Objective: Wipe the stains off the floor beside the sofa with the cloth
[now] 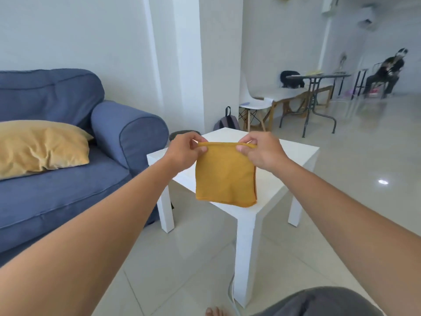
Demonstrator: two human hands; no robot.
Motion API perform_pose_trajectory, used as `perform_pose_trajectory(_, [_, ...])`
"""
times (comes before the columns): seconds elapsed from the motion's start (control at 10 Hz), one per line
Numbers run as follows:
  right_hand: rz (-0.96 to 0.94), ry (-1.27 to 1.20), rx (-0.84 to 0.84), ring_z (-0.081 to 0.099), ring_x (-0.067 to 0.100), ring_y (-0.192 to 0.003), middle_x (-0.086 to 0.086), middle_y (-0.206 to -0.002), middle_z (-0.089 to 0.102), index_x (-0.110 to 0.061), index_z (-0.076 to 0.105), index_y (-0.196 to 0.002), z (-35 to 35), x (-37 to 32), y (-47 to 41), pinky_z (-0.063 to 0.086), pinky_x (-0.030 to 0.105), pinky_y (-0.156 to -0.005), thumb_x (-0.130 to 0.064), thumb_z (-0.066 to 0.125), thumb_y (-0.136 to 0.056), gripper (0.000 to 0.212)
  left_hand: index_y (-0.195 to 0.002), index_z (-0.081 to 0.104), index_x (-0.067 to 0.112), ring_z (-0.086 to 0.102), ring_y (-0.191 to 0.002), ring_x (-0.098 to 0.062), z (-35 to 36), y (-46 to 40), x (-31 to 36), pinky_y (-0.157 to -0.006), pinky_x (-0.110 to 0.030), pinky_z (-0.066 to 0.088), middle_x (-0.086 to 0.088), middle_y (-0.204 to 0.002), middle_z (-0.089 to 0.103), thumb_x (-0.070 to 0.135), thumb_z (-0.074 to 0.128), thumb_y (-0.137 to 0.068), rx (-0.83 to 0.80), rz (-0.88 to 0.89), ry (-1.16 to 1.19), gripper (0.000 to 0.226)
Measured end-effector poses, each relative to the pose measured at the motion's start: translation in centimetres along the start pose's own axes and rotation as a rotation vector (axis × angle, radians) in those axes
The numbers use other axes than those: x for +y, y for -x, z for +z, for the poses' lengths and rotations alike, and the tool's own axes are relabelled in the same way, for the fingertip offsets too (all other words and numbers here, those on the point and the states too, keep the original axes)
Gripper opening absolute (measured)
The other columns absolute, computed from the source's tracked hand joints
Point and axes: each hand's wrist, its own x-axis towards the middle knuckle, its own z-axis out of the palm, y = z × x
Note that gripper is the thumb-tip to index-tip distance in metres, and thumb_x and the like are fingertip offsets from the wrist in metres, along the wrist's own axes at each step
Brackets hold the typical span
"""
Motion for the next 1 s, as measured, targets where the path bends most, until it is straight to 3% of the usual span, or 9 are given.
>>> perform_pose_trajectory(0.1, [0.132,-0.022,0.007,0.055,0.020,-0.112,0.000,-0.104,0.057,-0.017,0.073,-0.103,-1.1,3.7,-1.0,0.039,0.025,-0.080,-0.027,0.072,-0.087,0.020,-0.105,0.065,0.020,0.059,-0.086,-0.021,4.2,-2.2,0.5,-0.077,-0.038,0.054,-0.006,-0.089,0.062,0.020,0.065,-0.093,-0.077,-0.062,0.036,0.012])
perform_pose_trajectory(0.2, [0.222,-0.014,0.037,0.055,0.022,-0.116,0.007,-0.118,0.063,-0.014,0.073,-0.104,0.1,7.4,-2.1,0.037,0.023,-0.079,-0.025,0.071,-0.087,0.020,-0.112,0.065,0.018,0.058,-0.093,-0.022,8.4,-3.9,-0.4,-0.074,-0.029,0.048,-0.003,-0.095,0.059,0.020,0.064,-0.094,-0.099,-0.131,0.030,0.019])
perform_pose_trajectory(0.4, [0.310,-0.088,0.163,0.049,0.013,-0.098,0.006,-0.121,0.064,-0.016,0.071,-0.102,3.1,11.6,-4.5,0.037,0.023,-0.078,-0.020,0.071,-0.088,0.015,-0.128,0.056,0.017,0.057,-0.116,-0.029,13.7,-6.6,-2.4,-0.096,-0.036,0.048,-0.010,-0.125,0.061,0.021,0.059,-0.097,-0.023,-0.248,0.047,0.032])
perform_pose_trajectory(0.5, [0.247,-0.030,0.146,0.053,0.017,-0.102,0.005,-0.120,0.065,-0.018,0.066,-0.114,3.5,12.7,-3.8,0.045,0.029,-0.084,-0.023,0.071,-0.087,0.028,-0.138,0.045,0.018,0.050,-0.125,-0.027,15.2,-6.0,-3.2,-0.101,-0.039,0.045,-0.009,-0.135,0.053,0.030,0.059,-0.095,0.006,-0.176,-0.137,0.046])
perform_pose_trajectory(0.6, [0.178,0.167,0.079,0.050,0.021,-0.121,-0.001,-0.126,0.061,-0.025,0.063,-0.119,3.7,13.4,-1.7,0.045,0.035,-0.098,-0.032,0.068,-0.088,0.032,-0.144,0.043,0.023,0.038,-0.138,-0.024,16.2,-4.0,-3.4,-0.108,-0.041,0.038,-0.004,-0.148,0.042,0.045,0.055,-0.094,-0.059,0.045,-0.363,0.056])
perform_pose_trajectory(0.7, [0.175,0.327,-0.061,0.042,0.023,-0.130,-0.001,-0.135,0.056,-0.028,0.057,-0.130,3.6,13.6,-0.1,0.036,0.039,-0.109,-0.045,0.059,-0.090,0.044,-0.152,0.033,0.028,0.016,-0.151,-0.018,16.8,-2.3,-3.7,-0.121,-0.042,0.018,0.002,-0.163,0.023,0.059,0.039,-0.096,-0.290,0.122,-0.513,0.064])
perform_pose_trajectory(0.8, [0.139,0.497,-0.180,0.032,0.024,-0.140,-0.003,-0.150,0.043,-0.029,0.047,-0.140,3.8,14.0,0.7,0.019,0.045,-0.118,-0.055,0.045,-0.093,0.054,-0.156,0.018,0.033,-0.001,-0.154,-0.014,16.9,-1.5,-4.5,-0.125,-0.043,0.002,0.003,-0.167,0.006,0.066,0.024,-0.095,-0.426,0.065,-0.556,0.070])
perform_pose_trajectory(0.9, [0.162,0.491,-0.276,0.008,0.023,-0.151,-0.009,-0.161,0.024,-0.035,0.035,-0.148,3.9,14.5,1.3,-0.003,0.052,-0.120,-0.060,0.035,-0.095,0.059,-0.157,0.012,0.036,-0.005,-0.154,-0.016,16.8,-1.1,-4.4,-0.125,-0.043,-0.001,0.001,-0.167,-0.001,0.068,0.020,-0.094,-0.426,0.057,-0.579,0.071])
perform_pose_trajectory(1.0, [0.111,0.246,-0.120,0.017,0.020,-0.150,-0.009,-0.159,0.030,-0.034,0.042,-0.145,1.8,12.5,1.8,0.008,0.047,-0.122,-0.052,0.050,-0.093,0.056,-0.157,0.009,0.038,-0.006,-0.154,-0.018,16.9,-1.0,-4.1,-0.125,-0.043,-0.002,0.000,-0.167,-0.004,0.070,0.019,-0.093,-0.418,0.057,-0.576,0.072])
